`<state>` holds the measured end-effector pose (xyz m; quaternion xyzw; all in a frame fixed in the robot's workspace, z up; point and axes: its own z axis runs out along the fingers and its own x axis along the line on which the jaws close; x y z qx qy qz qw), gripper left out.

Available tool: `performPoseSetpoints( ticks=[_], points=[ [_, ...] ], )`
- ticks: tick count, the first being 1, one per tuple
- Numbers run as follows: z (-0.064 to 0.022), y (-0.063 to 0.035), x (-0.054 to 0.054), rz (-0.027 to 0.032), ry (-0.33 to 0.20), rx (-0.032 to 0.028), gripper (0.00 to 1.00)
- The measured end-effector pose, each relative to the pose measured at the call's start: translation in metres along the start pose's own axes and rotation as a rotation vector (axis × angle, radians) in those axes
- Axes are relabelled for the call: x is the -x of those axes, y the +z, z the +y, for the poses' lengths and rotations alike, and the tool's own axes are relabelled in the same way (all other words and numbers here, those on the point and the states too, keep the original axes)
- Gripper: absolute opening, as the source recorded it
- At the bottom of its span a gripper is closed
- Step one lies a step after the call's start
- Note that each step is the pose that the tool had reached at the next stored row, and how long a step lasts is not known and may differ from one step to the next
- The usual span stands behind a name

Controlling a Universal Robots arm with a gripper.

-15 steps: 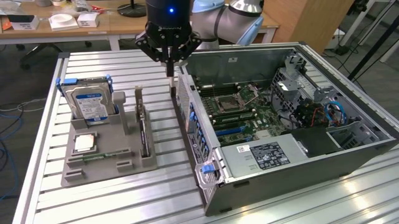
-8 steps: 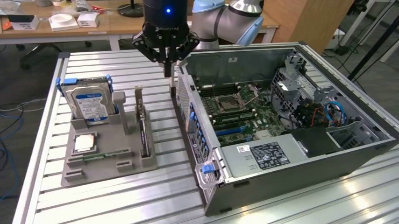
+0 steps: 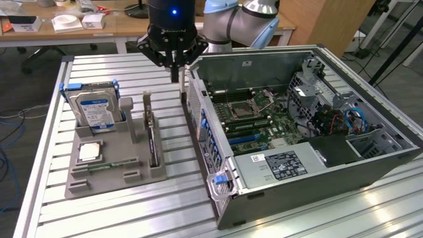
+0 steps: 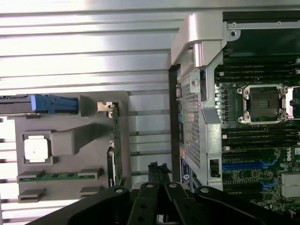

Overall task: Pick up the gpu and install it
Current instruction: 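Reach for the gpu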

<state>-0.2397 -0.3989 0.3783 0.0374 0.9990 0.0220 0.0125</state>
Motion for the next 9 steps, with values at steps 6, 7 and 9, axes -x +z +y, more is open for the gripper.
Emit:
performPoseSetpoints(
  ticks=[6,7,9],
  points=[
    [-0.0003,0.0004,-0.0042,0.0000,0.000,0.0000,0.11],
    [-0.0004,0.0005,-0.0049,0.0001,0.000,0.0000,0.11],
    [-0.0005,0.0007,-0.0062,0.0000,0.000,0.0000,0.11]
  ],
)
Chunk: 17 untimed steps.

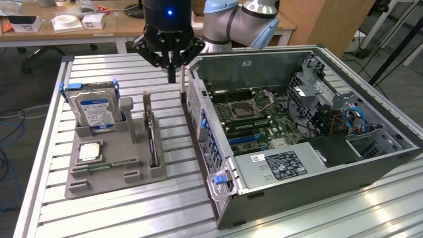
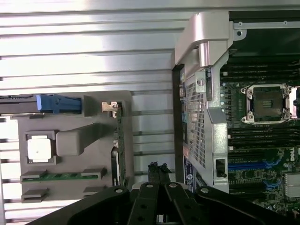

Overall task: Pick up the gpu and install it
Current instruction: 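Reach for the gpu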

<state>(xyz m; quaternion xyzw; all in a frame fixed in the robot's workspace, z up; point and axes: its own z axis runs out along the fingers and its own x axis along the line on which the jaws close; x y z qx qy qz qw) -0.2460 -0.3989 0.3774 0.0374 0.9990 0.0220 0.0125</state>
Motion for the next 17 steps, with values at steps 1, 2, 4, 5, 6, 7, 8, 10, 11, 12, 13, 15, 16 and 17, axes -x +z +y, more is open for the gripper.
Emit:
performPoseSetpoints(
  ticks=[1,2,4,5,6,7,8,10,11,12,13,15,16,17],
  points=[
    [0.0000,0.0001,-0.001,0.0000,0.000,-0.0001,0.11],
    [-0.0001,0.0001,-0.001,0.0001,0.000,-0.0001,0.11],
    [-0.0002,0.0003,-0.003,0.0000,0.000,0.0000,0.11],
    [-0.0003,0.0004,-0.004,0.0001,0.000,0.0000,0.11],
    [-0.0004,0.0005,-0.005,0.0001,0.000,0.0000,0.11],
    [-0.0005,0.0006,-0.006,0.0001,0.000,-0.0001,0.11],
    [-0.0005,0.0007,-0.007,0.0000,0.000,0.0000,0.11],
    [-0.0007,0.0009,-0.009,0.0000,0.000,0.0000,0.11],
    [-0.0007,0.0010,-0.010,0.0000,0.000,0.0000,0.11],
    [-0.0008,0.0011,-0.011,0.0000,0.000,0.0000,0.11],
    [-0.0009,0.0012,-0.012,0.0000,0.000,0.0000,0.11],
    [-0.0011,0.0014,-0.014,0.0000,0.000,0.0000,0.11],
    [-0.0012,0.0015,-0.015,0.0000,0.000,0.0000,0.11],
    [-0.0013,0.0015,-0.016,0.0001,0.000,-0.0001,0.11]
  ],
)
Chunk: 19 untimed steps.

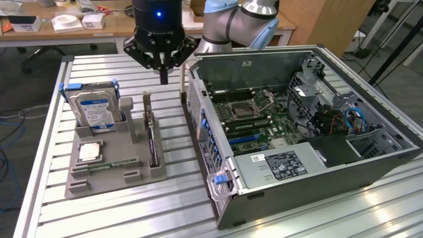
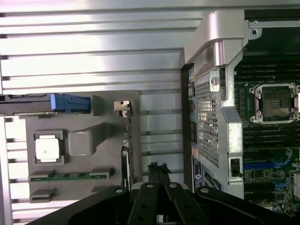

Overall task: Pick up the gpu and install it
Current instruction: 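Reach for the gpu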

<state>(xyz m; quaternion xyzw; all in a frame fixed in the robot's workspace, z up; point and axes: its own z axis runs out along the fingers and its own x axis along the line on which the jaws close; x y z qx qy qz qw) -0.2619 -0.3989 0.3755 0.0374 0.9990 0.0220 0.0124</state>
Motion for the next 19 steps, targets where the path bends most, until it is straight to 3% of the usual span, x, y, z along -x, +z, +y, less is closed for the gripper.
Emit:
performPoseSetpoints(
  ticks=[19],
  points=[
    [-0.0015,0.0015,-0.020,-0.0001,0.000,0.0001,0.11]
  ],
)
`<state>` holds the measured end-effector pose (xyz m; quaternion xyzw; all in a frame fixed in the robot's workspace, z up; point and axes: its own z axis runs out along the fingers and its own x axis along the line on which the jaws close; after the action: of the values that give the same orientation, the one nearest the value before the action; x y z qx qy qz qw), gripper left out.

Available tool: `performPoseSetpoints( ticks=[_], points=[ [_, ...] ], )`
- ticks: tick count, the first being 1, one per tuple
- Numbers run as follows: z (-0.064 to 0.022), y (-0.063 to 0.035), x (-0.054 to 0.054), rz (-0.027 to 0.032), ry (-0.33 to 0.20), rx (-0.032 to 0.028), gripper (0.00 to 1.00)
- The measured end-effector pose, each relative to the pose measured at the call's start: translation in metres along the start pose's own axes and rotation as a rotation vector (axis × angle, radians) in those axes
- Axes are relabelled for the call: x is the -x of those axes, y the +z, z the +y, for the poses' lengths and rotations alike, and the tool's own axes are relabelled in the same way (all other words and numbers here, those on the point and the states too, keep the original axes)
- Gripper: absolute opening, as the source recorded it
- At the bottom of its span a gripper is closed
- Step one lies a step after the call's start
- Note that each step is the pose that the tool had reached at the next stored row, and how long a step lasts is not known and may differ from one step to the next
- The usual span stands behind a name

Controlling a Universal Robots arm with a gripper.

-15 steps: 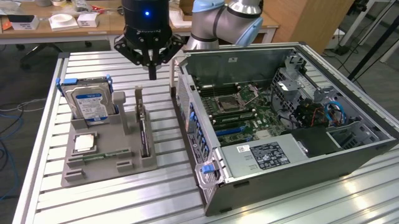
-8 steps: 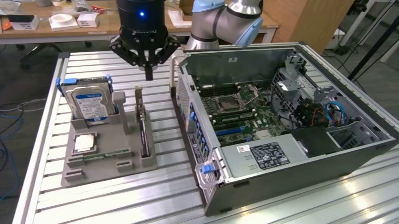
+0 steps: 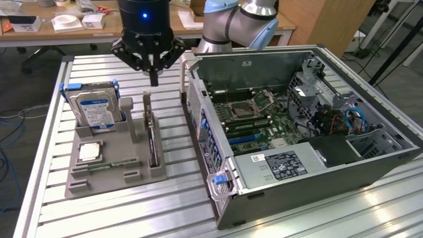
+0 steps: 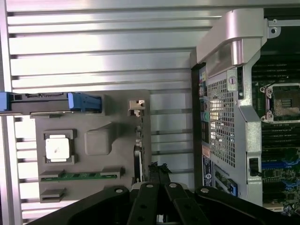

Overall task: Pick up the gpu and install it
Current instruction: 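Reach for the gpu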

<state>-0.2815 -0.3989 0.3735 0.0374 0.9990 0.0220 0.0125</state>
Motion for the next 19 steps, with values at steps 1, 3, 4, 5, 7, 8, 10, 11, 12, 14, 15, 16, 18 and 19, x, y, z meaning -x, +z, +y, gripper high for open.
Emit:
performPoseSetpoints(
  ticks=[1,3,4,5,7,8,10,11,12,14,15,16,18,19],
  points=[
    [-0.0001,0.0001,-0.001,0.0000,0.000,0.0000,0.11],
    [-0.0002,0.0002,-0.003,0.0000,0.000,0.0000,0.11],
    [-0.0003,0.0002,-0.004,0.0000,0.000,0.0000,0.11],
    [-0.0003,0.0003,-0.005,0.0000,0.000,0.0000,0.11],
    [-0.0005,0.0003,-0.006,0.0001,0.000,0.0000,0.11],
    [-0.0005,0.0003,-0.007,0.0000,0.000,0.0000,0.11],
    [-0.0007,0.0004,-0.009,0.0000,0.000,0.0000,0.11],
    [-0.0007,0.0004,-0.010,0.0000,0.000,0.0000,0.11],
    [-0.0008,0.0005,-0.011,0.0000,0.000,0.0000,0.11],
    [-0.0010,0.0005,-0.012,0.0000,0.000,0.0000,0.11],
    [-0.0010,0.0005,-0.013,0.0001,0.000,0.0000,0.11],
    [-0.0011,0.0005,-0.014,0.0001,0.000,0.0000,0.11],
    [-0.0012,0.0006,-0.016,0.0001,0.000,-0.0001,0.11],
    [-0.0013,0.0006,-0.017,0.0000,0.000,0.0000,0.11]
  ],
)
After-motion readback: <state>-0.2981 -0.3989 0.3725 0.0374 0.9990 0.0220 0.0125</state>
